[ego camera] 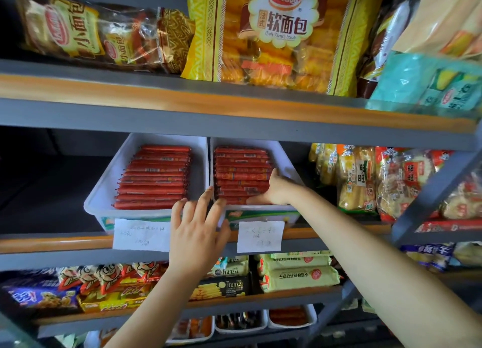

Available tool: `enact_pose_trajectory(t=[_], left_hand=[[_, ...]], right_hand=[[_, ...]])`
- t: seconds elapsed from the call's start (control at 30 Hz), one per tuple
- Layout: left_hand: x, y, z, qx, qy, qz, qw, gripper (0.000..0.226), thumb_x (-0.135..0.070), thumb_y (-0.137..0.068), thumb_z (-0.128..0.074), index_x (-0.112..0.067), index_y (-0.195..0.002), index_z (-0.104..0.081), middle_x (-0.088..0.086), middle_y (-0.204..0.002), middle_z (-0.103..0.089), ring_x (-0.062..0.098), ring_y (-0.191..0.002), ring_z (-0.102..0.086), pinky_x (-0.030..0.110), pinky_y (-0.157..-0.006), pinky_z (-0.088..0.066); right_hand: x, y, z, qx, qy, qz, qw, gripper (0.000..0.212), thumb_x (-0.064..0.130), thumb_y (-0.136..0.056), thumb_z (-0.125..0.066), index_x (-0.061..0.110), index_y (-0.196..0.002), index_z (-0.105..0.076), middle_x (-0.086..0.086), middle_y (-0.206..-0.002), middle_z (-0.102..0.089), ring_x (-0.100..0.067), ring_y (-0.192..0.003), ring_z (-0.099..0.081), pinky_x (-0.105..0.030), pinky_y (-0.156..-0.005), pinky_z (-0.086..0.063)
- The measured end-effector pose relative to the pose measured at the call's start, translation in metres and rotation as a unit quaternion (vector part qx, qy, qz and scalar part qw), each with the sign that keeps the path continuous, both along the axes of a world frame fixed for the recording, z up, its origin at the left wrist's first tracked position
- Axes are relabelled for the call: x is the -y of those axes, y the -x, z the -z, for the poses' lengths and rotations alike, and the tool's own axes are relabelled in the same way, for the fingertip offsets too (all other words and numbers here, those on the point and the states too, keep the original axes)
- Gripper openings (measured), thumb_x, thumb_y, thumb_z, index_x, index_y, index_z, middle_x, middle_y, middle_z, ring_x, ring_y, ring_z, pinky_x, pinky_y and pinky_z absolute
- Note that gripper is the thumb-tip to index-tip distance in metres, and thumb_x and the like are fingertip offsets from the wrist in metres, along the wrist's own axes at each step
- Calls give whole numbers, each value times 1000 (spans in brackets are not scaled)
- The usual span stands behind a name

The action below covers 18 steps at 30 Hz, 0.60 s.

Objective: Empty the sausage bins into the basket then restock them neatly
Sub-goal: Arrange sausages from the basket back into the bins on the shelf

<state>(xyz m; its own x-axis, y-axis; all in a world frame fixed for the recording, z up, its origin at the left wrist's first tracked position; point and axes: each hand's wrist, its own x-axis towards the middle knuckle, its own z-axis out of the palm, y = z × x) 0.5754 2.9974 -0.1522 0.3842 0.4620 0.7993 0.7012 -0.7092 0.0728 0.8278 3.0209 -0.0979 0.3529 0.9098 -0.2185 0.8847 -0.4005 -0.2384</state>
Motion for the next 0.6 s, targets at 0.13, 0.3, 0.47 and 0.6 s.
enact_pose_trajectory(t=[0.13,0.3,0.47,0.6], left_hand=[[0,0,0,0,-2,0,1000,36,-30,-83,-66,-15,-115,-66,11,-131,-61,31,-93,-56,47,-99,-35],[-1,2,1,-12,3,7,1000,37,-30,-84,-65,-15,-117,-65,12,-132,-60,31,-95,-56,47,-100,-35],[-1,4,0,-20,6,8,1000,37,-31,-83,-66,-15,-117,-65,12,-133,-60,31,-96,-56,46,-101,-35],[1,5,-3,-27,26,15,999,37,-31,-83,-67,-15,-117,-66,11,-134,-60,30,-92,-56,45,-94,-38]], right_hand=[[17,14,-23,3,-34,61,998,102,53,-77,-75,6,-150,-21,-11,-139,-47,-27,-121,-52,-28,-88,-40],[11,21,-16,-48,-18,47,998,134,70,-47,-81,9,-151,-22,-15,-149,-38,-35,-132,-43,-48,-110,-37],[5,30,-19,39,-60,39,997,119,71,-64,-73,18,-151,-12,-7,-148,-36,-29,-131,-44,-46,-106,-41],[-4,37,-23,48,8,-11,999,129,82,-61,-66,35,-153,12,-10,-162,15,-34,-150,-2,-55,-118,-20]])
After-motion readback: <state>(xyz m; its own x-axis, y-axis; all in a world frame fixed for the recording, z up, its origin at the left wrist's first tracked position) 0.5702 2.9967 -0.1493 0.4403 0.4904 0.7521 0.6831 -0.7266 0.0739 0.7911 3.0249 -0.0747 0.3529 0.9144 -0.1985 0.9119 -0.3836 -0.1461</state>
